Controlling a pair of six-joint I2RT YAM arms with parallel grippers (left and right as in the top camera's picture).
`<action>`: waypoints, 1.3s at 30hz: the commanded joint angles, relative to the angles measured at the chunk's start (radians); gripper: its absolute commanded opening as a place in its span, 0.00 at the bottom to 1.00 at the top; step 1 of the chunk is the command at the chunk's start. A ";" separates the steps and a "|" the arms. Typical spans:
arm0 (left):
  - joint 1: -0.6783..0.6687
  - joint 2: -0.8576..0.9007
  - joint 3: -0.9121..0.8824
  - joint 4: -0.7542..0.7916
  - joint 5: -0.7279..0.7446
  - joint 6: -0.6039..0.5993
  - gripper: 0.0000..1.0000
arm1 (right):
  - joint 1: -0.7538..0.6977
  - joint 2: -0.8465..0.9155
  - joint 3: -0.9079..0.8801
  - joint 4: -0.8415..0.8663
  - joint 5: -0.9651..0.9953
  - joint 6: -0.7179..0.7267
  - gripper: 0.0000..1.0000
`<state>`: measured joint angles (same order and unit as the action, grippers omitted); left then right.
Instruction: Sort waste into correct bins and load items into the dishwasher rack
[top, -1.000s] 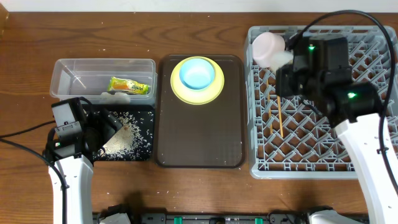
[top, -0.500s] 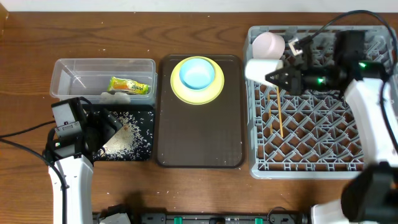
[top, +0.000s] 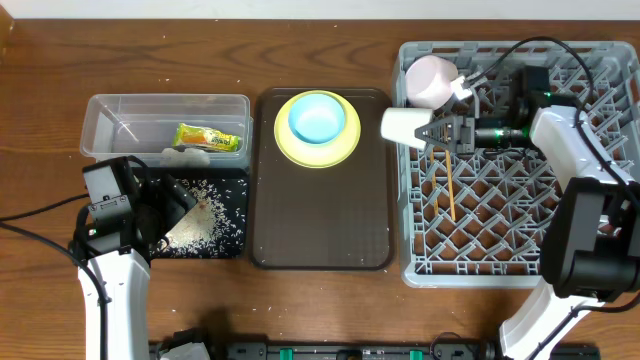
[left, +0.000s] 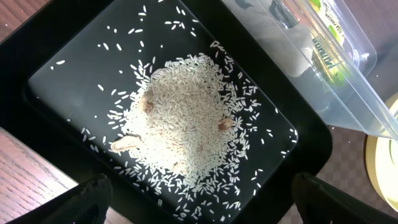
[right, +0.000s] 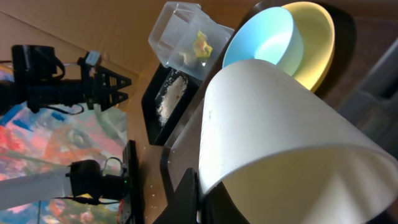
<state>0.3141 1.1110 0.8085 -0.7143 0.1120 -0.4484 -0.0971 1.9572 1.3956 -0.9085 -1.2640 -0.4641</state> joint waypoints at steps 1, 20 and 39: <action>0.005 0.001 0.014 -0.003 -0.016 -0.005 0.95 | -0.032 0.014 0.003 -0.031 0.025 -0.085 0.01; 0.005 0.001 0.014 -0.003 -0.016 -0.005 0.95 | -0.025 0.026 0.003 -0.129 0.070 -0.192 0.01; 0.005 0.001 0.014 -0.003 -0.016 -0.005 0.95 | 0.007 0.042 0.000 -0.068 0.233 -0.188 0.03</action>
<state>0.3141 1.1110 0.8085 -0.7143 0.1120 -0.4484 -0.0925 1.9663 1.3979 -0.9714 -1.1912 -0.6445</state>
